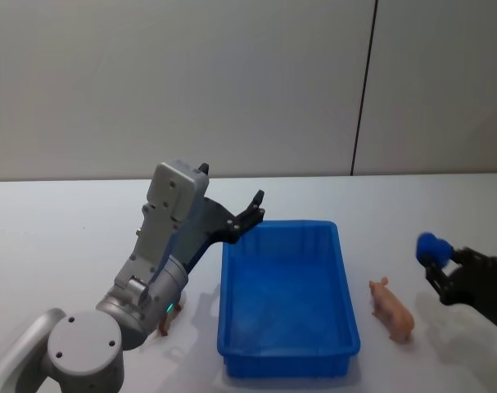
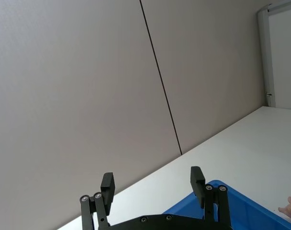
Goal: Pick up the two dolls from the table and place them into the box.
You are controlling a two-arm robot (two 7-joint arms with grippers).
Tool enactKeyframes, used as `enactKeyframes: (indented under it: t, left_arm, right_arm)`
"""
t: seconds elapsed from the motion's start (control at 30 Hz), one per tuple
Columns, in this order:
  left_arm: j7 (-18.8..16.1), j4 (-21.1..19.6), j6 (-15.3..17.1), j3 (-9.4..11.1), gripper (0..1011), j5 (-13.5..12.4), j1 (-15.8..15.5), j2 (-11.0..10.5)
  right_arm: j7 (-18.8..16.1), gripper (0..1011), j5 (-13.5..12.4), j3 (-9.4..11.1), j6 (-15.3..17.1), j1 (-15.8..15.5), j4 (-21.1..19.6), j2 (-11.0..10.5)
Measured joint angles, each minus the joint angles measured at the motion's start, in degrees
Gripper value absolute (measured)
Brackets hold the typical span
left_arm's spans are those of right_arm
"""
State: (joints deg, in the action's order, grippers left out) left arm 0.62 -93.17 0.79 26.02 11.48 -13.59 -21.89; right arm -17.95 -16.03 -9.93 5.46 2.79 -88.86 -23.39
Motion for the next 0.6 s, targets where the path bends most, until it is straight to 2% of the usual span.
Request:
enactKeyframes:
  t: [0.3, 0.6]
  left_arm:
    - [0.0, 0.0, 0.0, 0.0, 1001, 0.0, 0.0, 0.0]
    - [0.0, 0.0, 0.0, 0.0, 1001, 0.0, 0.0, 0.0]
  right_arm:
    - [-4.6, 286, 1.3, -1.6, -0.6, 2.9, -1.3, 1.9]
    - [-9.3, 228, 3.3, -4.3, 0.8, 6.1, -0.5, 5.1]
